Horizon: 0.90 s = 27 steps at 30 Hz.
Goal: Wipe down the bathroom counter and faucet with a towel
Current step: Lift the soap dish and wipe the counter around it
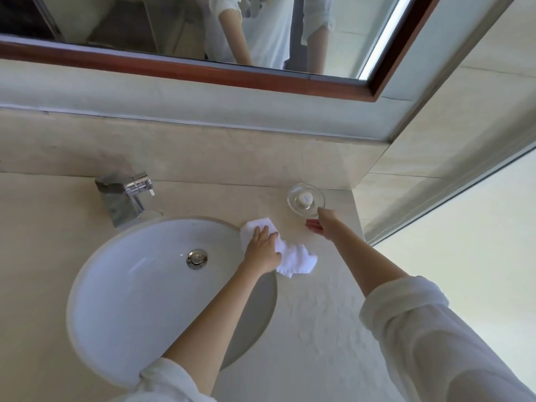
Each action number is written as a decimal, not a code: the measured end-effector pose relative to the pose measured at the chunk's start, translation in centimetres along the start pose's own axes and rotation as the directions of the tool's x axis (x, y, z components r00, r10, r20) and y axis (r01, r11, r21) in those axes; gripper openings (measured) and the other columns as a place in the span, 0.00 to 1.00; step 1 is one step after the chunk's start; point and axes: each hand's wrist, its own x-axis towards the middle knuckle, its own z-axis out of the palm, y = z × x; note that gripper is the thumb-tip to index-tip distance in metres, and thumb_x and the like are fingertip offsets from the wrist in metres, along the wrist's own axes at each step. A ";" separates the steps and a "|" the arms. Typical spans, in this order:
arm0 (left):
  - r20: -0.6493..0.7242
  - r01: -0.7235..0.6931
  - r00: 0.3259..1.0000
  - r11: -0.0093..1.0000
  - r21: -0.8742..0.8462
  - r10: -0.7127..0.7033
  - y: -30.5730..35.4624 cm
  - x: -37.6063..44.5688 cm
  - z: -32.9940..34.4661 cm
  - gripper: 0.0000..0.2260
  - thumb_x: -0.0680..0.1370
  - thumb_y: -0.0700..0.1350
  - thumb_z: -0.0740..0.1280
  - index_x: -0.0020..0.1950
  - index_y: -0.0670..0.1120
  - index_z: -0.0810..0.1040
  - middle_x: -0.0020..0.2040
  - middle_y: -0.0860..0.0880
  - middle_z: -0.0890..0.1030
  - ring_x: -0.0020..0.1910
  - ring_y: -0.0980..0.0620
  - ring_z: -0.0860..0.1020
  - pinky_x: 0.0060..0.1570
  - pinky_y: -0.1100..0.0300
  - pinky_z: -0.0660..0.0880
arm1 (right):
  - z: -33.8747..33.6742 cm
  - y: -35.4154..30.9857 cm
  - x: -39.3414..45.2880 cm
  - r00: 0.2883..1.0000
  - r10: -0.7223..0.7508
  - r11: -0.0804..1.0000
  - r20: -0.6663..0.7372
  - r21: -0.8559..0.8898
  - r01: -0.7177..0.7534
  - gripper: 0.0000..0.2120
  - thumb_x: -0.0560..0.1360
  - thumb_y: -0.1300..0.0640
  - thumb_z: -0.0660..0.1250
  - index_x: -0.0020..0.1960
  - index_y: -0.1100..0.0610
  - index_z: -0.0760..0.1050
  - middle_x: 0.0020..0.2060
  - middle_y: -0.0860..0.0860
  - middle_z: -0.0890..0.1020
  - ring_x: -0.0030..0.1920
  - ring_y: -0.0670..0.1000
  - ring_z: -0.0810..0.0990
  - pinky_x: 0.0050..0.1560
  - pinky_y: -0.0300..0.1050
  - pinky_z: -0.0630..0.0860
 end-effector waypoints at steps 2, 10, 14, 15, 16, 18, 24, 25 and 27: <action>-0.027 0.011 1.000 0.994 -0.108 -0.014 0.0 0.3 -0.2 0.24 0.80 0.45 0.57 0.76 0.44 0.58 0.78 0.43 0.54 0.77 0.44 0.49 0.75 0.54 0.48 | 0.5 0.2 0.5 0.998 -0.025 0.999 0.060 0.031 0.023 0.19 0.80 0.60 0.50 0.70 0.63 0.59 0.45 0.64 0.80 0.34 0.55 0.80 0.36 0.47 0.80; -0.403 -0.097 0.890 0.774 -0.626 -0.214 0.3 0.0 -3.9 0.13 0.78 0.39 0.60 0.63 0.41 0.74 0.59 0.45 0.78 0.59 0.47 0.75 0.58 0.60 0.67 | 0.8 1.3 -0.5 0.981 -0.146 0.960 0.124 0.256 0.111 0.19 0.77 0.70 0.54 0.67 0.62 0.64 0.57 0.65 0.75 0.37 0.60 0.81 0.33 0.45 0.83; -0.209 -0.066 0.937 0.442 -0.895 -0.281 0.4 0.5 -4.9 0.11 0.77 0.44 0.63 0.34 0.45 0.69 0.32 0.50 0.69 0.36 0.50 0.68 0.41 0.59 0.66 | 1.5 2.9 -4.5 0.951 -0.217 0.966 0.219 0.191 0.177 0.18 0.77 0.71 0.56 0.66 0.62 0.67 0.53 0.68 0.77 0.41 0.61 0.82 0.38 0.50 0.83; -0.152 -0.036 0.947 0.376 -0.926 -0.282 0.3 0.1 -5.0 0.12 0.76 0.46 0.64 0.34 0.46 0.67 0.32 0.50 0.68 0.34 0.51 0.68 0.40 0.59 0.67 | 1.7 3.2 -5.6 0.937 -0.237 0.965 0.256 0.173 0.197 0.18 0.78 0.70 0.56 0.67 0.62 0.67 0.48 0.66 0.80 0.40 0.60 0.83 0.40 0.50 0.83; -0.107 -0.014 0.954 0.314 -0.949 -0.280 0.1 -0.3 -5.1 0.11 0.76 0.47 0.65 0.36 0.45 0.69 0.34 0.49 0.70 0.34 0.51 0.70 0.38 0.59 0.69 | 2.0 3.5 -6.7 0.920 -0.256 0.964 0.298 0.154 0.218 0.18 0.78 0.69 0.56 0.67 0.61 0.67 0.44 0.64 0.81 0.39 0.59 0.84 0.42 0.49 0.83; -0.039 0.013 0.969 0.207 -0.978 -0.245 -0.6 -0.9 -4.7 0.08 0.77 0.45 0.65 0.51 0.41 0.76 0.43 0.43 0.77 0.43 0.47 0.77 0.41 0.57 0.76 | 2.7 4.1 -8.4 0.880 -0.285 0.958 0.380 0.131 0.254 0.17 0.79 0.68 0.54 0.67 0.61 0.67 0.41 0.63 0.82 0.37 0.56 0.85 0.43 0.47 0.83; -0.026 -0.013 0.974 0.062 -0.998 -0.224 -3.4 -3.8 -4.9 0.18 0.79 0.36 0.61 0.69 0.41 0.69 0.61 0.38 0.77 0.55 0.42 0.78 0.44 0.53 0.80 | 4.9 5.0 -12.1 0.784 -0.358 0.934 0.507 0.185 0.307 0.16 0.80 0.66 0.56 0.68 0.62 0.67 0.41 0.61 0.83 0.39 0.53 0.85 0.39 0.44 0.82; -0.034 -0.023 0.982 0.058 -0.998 -0.188 -3.7 -4.4 -5.2 0.17 0.79 0.36 0.61 0.69 0.40 0.69 0.61 0.38 0.77 0.55 0.42 0.78 0.45 0.53 0.80 | 5.1 5.0 -12.4 0.781 -0.359 0.933 0.511 0.194 0.303 0.16 0.80 0.66 0.57 0.68 0.62 0.67 0.40 0.60 0.83 0.39 0.54 0.85 0.39 0.44 0.81; -0.047 -0.042 0.992 0.044 -0.998 -0.118 -4.3 -5.7 -5.9 0.16 0.80 0.38 0.60 0.68 0.40 0.70 0.58 0.40 0.79 0.54 0.44 0.80 0.48 0.54 0.80 | 5.5 5.1 -12.8 0.777 -0.352 0.936 0.522 0.199 0.290 0.17 0.80 0.65 0.57 0.68 0.61 0.67 0.42 0.62 0.82 0.39 0.54 0.85 0.40 0.44 0.82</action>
